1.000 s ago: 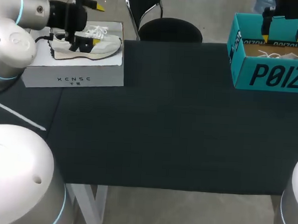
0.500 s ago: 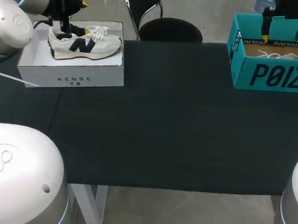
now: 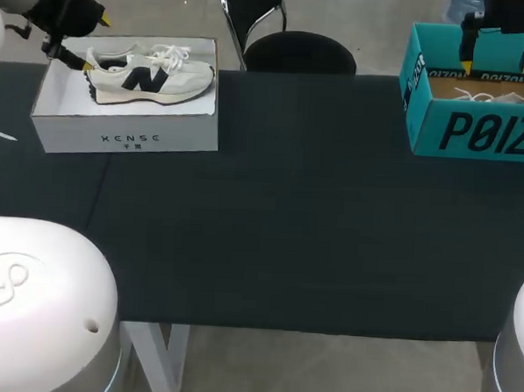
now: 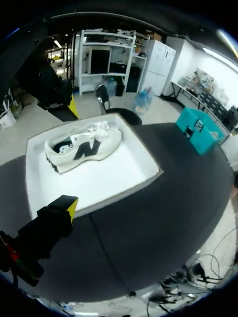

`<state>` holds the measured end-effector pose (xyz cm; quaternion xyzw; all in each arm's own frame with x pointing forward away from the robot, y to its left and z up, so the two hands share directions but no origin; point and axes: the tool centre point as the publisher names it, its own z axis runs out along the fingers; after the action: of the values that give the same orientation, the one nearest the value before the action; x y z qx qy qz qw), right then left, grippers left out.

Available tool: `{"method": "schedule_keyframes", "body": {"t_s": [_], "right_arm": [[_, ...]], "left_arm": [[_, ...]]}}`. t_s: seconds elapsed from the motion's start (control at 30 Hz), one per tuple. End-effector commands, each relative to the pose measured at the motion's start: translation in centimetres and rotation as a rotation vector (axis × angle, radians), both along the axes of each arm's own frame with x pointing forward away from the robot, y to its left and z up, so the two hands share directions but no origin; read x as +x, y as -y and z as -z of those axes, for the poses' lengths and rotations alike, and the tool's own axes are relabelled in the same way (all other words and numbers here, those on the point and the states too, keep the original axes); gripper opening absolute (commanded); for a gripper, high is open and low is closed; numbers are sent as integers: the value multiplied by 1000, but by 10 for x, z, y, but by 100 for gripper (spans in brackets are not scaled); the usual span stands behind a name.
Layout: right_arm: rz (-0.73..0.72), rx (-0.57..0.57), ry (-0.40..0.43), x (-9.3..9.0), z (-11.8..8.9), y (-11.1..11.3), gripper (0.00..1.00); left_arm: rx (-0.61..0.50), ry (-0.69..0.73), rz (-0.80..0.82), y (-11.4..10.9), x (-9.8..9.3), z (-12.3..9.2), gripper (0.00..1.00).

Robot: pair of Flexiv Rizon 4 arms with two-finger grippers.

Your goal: Take the shoe out of the shoebox, open the shoe tongue, remove and reinsert the insole, then place the shoe into the shoebox

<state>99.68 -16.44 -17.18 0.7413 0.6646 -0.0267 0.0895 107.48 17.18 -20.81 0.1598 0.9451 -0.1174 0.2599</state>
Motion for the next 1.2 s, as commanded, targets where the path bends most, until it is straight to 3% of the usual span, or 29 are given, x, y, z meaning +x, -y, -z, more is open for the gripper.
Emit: {"method": "schedule_keyframes", "body": {"t_s": [0.03, 0.47, 0.6, 0.67, 0.73, 0.93, 1.07, 1.2], "right_arm": [[-1, 0, 3, -1, 1, 0, 100], [-1, 0, 3, -1, 1, 0, 100], [-1, 0, 3, -1, 1, 0, 100], [-1, 0, 3, -1, 1, 0, 100], [-1, 0, 3, -1, 1, 0, 100], [-1, 0, 3, -1, 1, 0, 100], [-1, 0, 3, -1, 1, 0, 100], [-1, 0, 3, -1, 1, 0, 100]], "left_arm": [[37, 16, 116, -7, 4, 0, 100], [37, 16, 116, -7, 4, 0, 100], [174, 1, 541, -13, 4, 9, 100], [178, -59, 674, -24, 11, 9, 100], [273, -59, 770, -37, 23, 11, 100], [333, -112, 923, -68, 53, 0, 100], [423, -63, 951, -71, 72, 1, 100], [423, -63, 951, -71, 72, 1, 100]]}}
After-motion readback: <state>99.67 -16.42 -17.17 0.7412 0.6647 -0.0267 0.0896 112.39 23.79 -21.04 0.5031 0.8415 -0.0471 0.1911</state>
